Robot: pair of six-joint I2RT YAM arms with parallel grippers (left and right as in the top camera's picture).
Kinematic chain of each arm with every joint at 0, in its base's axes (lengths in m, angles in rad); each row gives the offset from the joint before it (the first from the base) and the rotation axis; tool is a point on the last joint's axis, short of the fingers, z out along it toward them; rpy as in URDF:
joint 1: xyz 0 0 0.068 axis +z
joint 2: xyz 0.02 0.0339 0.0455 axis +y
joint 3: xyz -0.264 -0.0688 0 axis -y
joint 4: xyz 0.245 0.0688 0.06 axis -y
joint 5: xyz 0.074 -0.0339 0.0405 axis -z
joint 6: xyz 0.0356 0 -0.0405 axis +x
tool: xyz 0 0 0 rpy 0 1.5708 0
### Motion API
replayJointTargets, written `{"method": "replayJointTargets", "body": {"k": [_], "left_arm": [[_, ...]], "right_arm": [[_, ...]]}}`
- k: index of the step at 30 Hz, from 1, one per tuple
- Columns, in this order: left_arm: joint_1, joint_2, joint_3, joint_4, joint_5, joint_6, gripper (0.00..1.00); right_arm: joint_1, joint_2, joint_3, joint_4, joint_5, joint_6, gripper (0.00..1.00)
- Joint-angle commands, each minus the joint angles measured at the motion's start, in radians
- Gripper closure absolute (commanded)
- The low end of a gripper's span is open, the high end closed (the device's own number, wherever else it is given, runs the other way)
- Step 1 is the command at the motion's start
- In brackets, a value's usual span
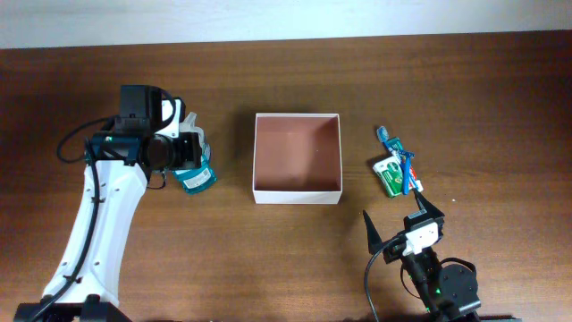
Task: Pack container
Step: 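Close the left gripper around the Listerine bottle's neck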
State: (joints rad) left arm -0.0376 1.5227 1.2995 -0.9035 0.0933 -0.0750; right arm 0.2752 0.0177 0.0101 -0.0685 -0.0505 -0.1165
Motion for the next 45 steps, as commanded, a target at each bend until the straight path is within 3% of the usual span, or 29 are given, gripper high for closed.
{"method": "replayJointTargets", "body": {"k": [1, 25, 32, 35, 39, 45], "left_arm": [[0.002, 0.003, 0.010, 0.003, -0.015, -0.004, 0.01], [0.002, 0.070, 0.010, 0.014, -0.013, -0.003, 0.02], [0.002, 0.112, 0.010, 0.014, -0.034, -0.003, 0.11], [0.002, 0.112, 0.010, 0.014, -0.034, -0.003, 0.30], [0.002, 0.112, 0.011, 0.014, -0.034, -0.003, 0.46], [0.002, 0.109, 0.011, 0.010, -0.034, -0.003, 0.52]], "right_arm": [[-0.008, -0.003, -0.005, -0.006, -0.003, -0.003, 0.01], [-0.008, -0.003, -0.005, -0.006, -0.003, -0.003, 0.01], [-0.008, -0.003, -0.005, -0.006, -0.003, -0.003, 0.01], [-0.008, -0.003, -0.005, -0.006, -0.003, -0.003, 0.01], [-0.008, -0.003, -0.005, -0.006, -0.003, -0.003, 0.01], [-0.008, -0.003, -0.005, -0.006, -0.003, -0.003, 0.01]]}}
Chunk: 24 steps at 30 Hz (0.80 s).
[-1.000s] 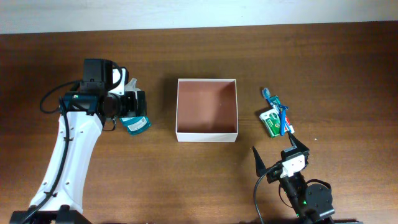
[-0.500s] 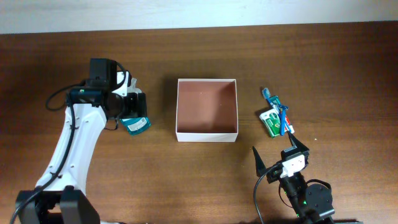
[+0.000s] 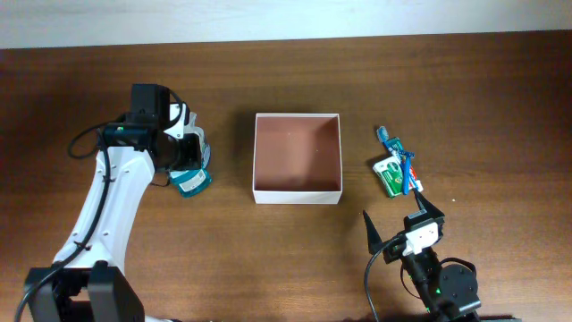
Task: Pack container
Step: 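Close the left gripper around the Listerine bottle's neck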
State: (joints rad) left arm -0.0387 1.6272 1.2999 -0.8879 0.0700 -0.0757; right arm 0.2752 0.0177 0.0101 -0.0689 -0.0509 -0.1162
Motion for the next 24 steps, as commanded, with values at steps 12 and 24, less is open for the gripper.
{"method": "replayJointTargets", "body": {"k": [12, 24], "left_arm": [[0.003, -0.012, 0.010, -0.023, -0.071, -0.031, 0.53], [0.003, -0.012, 0.010, -0.013, -0.217, -0.179, 0.52]], "right_arm": [[-0.008, -0.003, -0.005, -0.006, -0.002, -0.004, 0.01], [-0.008, -0.003, -0.005, -0.006, -0.002, -0.004, 0.01]]}}
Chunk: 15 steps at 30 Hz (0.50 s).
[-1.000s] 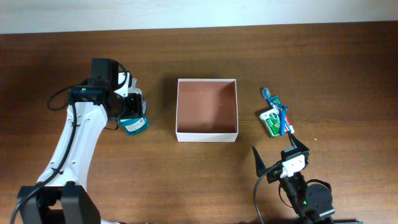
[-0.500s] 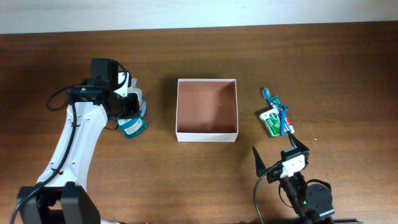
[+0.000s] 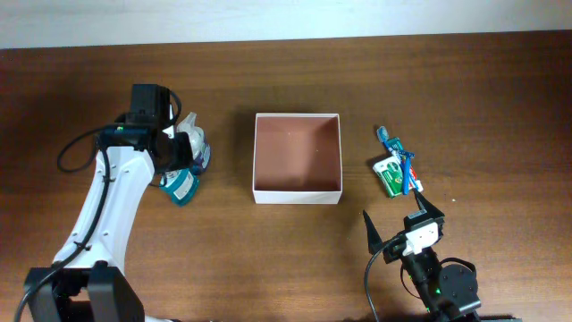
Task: Pack container
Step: 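Close the left gripper around the Listerine bottle's neck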
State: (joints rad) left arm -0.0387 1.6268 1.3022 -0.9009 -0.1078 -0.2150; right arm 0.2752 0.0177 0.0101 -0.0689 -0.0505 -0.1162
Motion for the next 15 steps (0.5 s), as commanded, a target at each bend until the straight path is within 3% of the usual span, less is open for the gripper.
{"method": "replayJointTargets", "body": {"k": [1, 7, 8, 15], "left_arm": [[0.003, -0.011, 0.008, 0.000, -0.040, -0.039, 0.52], [0.003, -0.011, 0.008, -0.008, -0.039, -0.014, 0.51], [0.003, -0.011, 0.008, -0.008, -0.040, -0.015, 0.36], [0.003, -0.011, 0.008, -0.019, -0.039, -0.016, 0.36]], "right_arm": [[-0.008, -0.003, -0.005, -0.006, -0.003, -0.004, 0.01], [-0.008, -0.003, -0.005, -0.006, -0.003, -0.004, 0.01], [-0.008, -0.003, -0.005, -0.006, -0.003, -0.004, 0.01], [-0.008, -0.003, -0.005, -0.006, -0.003, -0.004, 0.01]]}}
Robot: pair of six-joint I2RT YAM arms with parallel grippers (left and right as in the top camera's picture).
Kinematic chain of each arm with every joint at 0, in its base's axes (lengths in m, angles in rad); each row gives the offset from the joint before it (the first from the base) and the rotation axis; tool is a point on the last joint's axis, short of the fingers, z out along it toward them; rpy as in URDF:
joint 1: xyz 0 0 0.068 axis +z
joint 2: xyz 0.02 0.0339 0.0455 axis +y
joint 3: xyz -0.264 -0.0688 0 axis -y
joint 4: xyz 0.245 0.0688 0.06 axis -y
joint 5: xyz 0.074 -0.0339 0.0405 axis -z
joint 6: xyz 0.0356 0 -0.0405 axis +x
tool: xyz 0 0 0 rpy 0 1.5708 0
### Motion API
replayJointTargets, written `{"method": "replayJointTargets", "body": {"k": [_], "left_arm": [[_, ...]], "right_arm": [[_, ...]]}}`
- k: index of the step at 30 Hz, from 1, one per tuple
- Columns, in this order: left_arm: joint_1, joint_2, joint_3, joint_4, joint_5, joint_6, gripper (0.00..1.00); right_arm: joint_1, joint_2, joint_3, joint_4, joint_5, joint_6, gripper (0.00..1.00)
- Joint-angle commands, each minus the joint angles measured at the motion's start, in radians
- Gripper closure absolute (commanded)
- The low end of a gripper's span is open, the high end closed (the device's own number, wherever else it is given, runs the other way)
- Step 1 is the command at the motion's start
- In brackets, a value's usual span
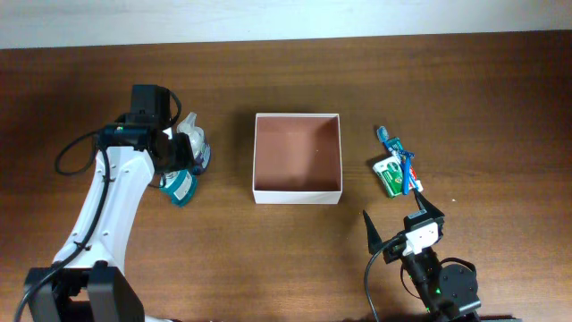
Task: Pack container
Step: 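Close the left gripper around the Listerine bottle's neck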
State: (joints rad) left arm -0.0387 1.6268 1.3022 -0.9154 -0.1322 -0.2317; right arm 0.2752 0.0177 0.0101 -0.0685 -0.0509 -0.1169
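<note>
The open white box (256, 157) with a brown inside stands at mid-table with nothing in it. To its left, my left gripper (185, 157) is shut across the middle of a teal-and-white pouch (181, 187). The pouch's white end points away and its teal end points toward the front. To the right of the box lie a blue toothbrush (399, 158) and a green-and-white packet (388, 176). My right gripper (399, 221) stands open near the front edge, below those two, with nothing in it.
The brown wooden table (492, 107) runs to a pale wall at the back. The left arm's white link and black cable (98, 224) slant across the front left.
My left gripper first stood over a pouch lying flat left of the box, teal end toward the box. It then sat closer on the pouch. By 0.5 s ago the pouch had turned, white end away, in the gripper. The right arm has stayed still.
</note>
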Motion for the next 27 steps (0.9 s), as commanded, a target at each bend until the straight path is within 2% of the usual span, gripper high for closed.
{"method": "replayJointTargets", "body": {"k": [1, 9, 14, 19, 27], "left_arm": [[0.003, -0.011, 0.008, -0.013, -0.015, 0.001, 0.36], [0.003, -0.011, 0.008, -0.054, -0.015, 0.000, 0.37], [0.003, -0.011, 0.008, 0.020, -0.015, 0.000, 0.45], [0.003, -0.018, 0.008, 0.075, -0.016, 0.001, 0.46], [0.003, -0.141, 0.008, -0.021, -0.052, -0.045, 0.46]], "right_arm": [[-0.008, -0.003, -0.005, -0.006, -0.002, -0.003, 0.01], [-0.008, -0.003, -0.005, -0.006, -0.002, -0.003, 0.01], [-0.008, -0.003, -0.005, -0.006, -0.002, -0.003, 0.01], [-0.008, -0.003, -0.005, -0.006, -0.002, -0.003, 0.01], [-0.008, -0.003, -0.005, -0.006, -0.002, -0.003, 0.01]]}}
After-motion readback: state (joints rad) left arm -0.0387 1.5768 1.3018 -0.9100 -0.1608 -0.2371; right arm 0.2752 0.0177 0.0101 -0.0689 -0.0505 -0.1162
